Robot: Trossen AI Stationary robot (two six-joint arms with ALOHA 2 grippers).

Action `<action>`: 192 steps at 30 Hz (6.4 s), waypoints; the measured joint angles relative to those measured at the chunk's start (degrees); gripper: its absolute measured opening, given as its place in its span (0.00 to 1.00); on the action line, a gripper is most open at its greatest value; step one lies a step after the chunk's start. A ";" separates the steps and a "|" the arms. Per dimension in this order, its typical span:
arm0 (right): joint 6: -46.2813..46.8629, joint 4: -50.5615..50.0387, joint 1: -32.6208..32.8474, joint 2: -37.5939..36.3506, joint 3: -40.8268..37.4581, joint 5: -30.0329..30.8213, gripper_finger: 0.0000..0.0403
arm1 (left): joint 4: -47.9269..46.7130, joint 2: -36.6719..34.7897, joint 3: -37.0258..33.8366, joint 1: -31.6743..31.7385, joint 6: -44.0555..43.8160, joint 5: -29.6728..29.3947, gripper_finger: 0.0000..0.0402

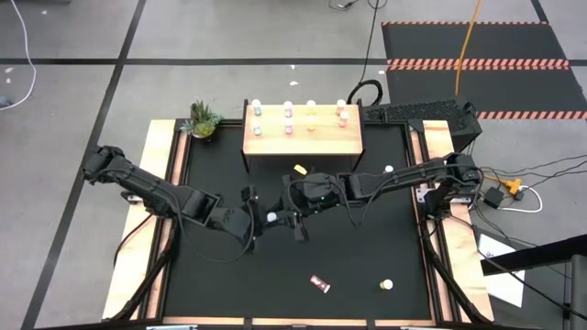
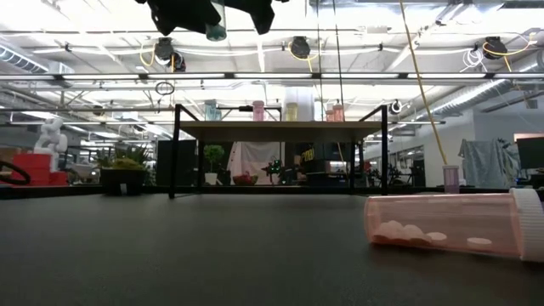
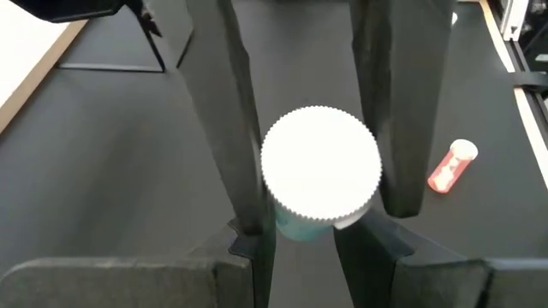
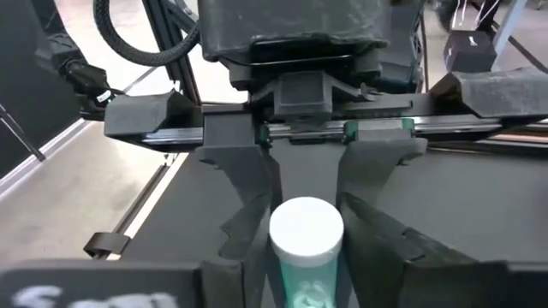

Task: Pick and place medicine bottles onto shelf by color
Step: Put the blue pill bottle aligned with the other blue pill bottles on the shelf, then put the violet pill bottle aligned with the other violet pill bottles on the shelf

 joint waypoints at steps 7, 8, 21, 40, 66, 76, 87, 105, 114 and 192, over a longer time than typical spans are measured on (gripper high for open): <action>1.25 0.61 -1.38 -0.21 0.05 0.04 0.29 | -0.40 -1.45 0.00 2.24 -3.31 -0.30 0.29; 1.20 0.57 -1.65 -0.50 0.07 0.12 0.29 | -0.49 -1.91 0.00 2.66 -3.73 -0.30 0.32; -3.42 8.74 -12.69 -1.31 0.28 -4.57 0.30 | -18.14 -11.45 0.02 8.92 -16.62 -1.31 0.89; -8.93 4.49 -23.64 17.05 21.14 -2.95 0.30 | -37.01 -20.19 0.02 14.47 -27.43 -9.74 0.97; 1.44 11.92 -25.51 21.49 15.18 4.62 0.29 | -41.03 -27.69 -0.02 24.62 -8.48 -9.14 0.97; 0.70 14.75 -25.16 20.03 13.30 4.48 0.29 | -40.99 -28.00 -0.02 24.66 -7.58 -9.03 0.97; 0.42 14.69 -24.41 19.98 13.31 4.37 0.29 | -40.95 -27.98 -0.02 24.66 -7.36 -9.04 0.97; 0.60 13.90 -24.28 19.98 13.33 4.61 0.42 | -40.92 -27.98 -0.02 24.66 -7.44 -9.09 0.97; -4.41 7.66 -24.26 9.78 13.40 4.88 0.44 | -40.77 -27.96 -0.02 24.66 -7.34 -9.13 0.97; 41.90 -47.01 -34.80 -42.14 -47.06 25.49 0.53 | -18.15 -16.85 -2.73 26.95 0.08 0.23 0.97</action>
